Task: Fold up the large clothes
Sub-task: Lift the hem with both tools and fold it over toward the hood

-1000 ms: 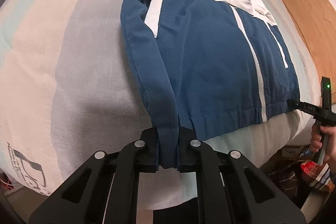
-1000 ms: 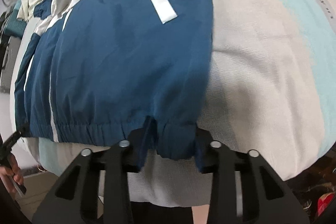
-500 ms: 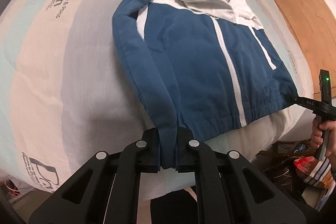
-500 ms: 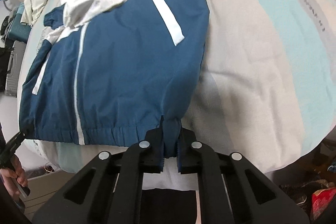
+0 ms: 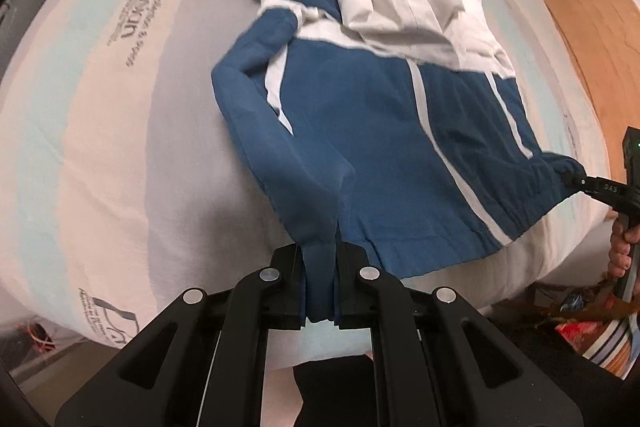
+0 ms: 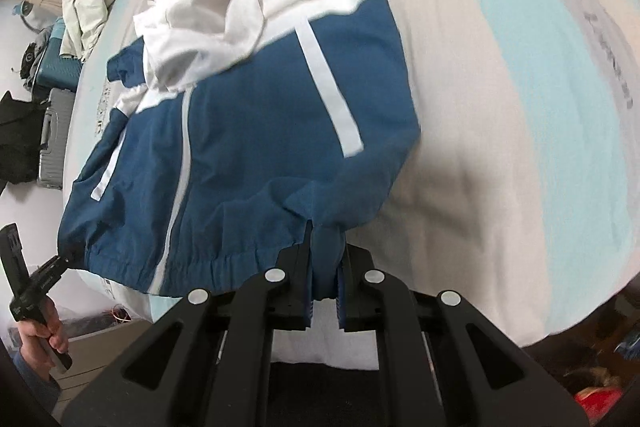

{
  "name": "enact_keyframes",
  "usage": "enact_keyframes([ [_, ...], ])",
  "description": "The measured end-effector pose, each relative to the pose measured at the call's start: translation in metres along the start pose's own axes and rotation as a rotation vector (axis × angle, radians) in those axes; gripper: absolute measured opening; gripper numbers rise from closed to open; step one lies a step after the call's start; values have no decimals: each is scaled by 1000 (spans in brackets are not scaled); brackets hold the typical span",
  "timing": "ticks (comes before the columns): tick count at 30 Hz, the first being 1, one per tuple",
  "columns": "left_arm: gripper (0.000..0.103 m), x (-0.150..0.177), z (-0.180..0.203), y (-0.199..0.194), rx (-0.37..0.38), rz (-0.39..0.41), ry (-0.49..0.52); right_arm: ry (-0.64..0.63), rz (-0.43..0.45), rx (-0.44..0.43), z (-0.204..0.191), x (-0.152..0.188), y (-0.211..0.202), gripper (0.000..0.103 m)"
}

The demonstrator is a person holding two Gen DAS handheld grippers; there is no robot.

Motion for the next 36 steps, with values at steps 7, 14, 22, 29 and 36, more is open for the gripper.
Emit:
enact_keyframes([
  [7, 7, -36, 3, -18, -26, 41, -51, -46, -5, -33, -5, -40, -9, 7],
  [14, 7, -80, -1, -23, -10, 73, -87, -80, 27, -48, -14, -84, -21, 7],
  [22, 7, -143, -11, -11, 36, 90, -57, -89, 64, -50, -29, -133, -25, 7],
  [29, 7, -186, -26, 6, 69, 93, -25, -43, 83, -62, -40, -174, -10, 7],
  [36, 7, -232, -40, 12, 97, 108, 4, -59, 108, -44, -55, -222, -8, 7],
])
Point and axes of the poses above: each gripper's, at about its wrist camera, not at the fingertips, and y roughly the way its jaws point, z to its right, x to its underside, the point moved 7 cm from there along y, roughly the way its jaws point, and after that the axes turned 2 degrees about x, right-handed, at the moved point
